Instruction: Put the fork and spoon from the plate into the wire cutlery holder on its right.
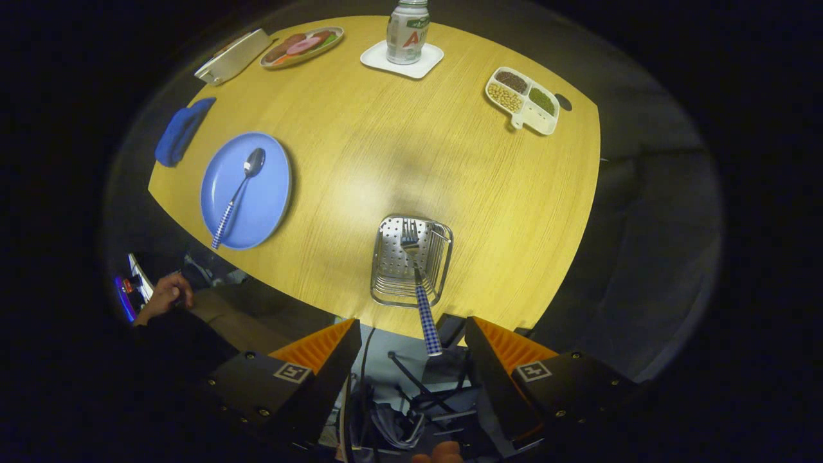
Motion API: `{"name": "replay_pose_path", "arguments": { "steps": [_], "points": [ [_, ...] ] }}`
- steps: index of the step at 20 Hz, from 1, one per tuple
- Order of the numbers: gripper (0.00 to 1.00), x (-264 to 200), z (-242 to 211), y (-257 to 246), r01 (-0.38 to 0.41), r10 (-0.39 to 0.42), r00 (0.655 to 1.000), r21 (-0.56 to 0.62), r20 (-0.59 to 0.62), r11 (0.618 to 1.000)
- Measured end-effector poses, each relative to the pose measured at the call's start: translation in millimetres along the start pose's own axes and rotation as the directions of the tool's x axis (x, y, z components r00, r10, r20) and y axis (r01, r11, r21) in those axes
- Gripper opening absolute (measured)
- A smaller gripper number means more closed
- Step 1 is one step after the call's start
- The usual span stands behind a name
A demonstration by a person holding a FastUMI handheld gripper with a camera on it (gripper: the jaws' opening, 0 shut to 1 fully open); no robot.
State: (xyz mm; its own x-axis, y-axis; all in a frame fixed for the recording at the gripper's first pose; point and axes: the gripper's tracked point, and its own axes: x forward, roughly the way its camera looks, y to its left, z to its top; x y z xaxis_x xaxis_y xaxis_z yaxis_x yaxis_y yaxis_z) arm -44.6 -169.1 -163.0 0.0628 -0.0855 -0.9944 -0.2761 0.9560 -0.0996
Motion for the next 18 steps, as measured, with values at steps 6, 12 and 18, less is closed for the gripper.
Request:
{"name": "replay_pose_path", "arguments": {
  "steps": [6, 12, 18],
  "points": [
    [0.99, -15.2, -0.3, 61.6, -0.063, 0.061, 0.991, 0.017, 0.121, 0.998],
    [0.99, -1.7, 22.9, 144.4, -0.159, 0.154, 0.973, 0.014, 0.173, 0.987],
    [0.99, 22.3, 29.9, 210.1, -0.242, 0.236, 0.96, 0.022, 0.148, 0.97]
  ]
}}
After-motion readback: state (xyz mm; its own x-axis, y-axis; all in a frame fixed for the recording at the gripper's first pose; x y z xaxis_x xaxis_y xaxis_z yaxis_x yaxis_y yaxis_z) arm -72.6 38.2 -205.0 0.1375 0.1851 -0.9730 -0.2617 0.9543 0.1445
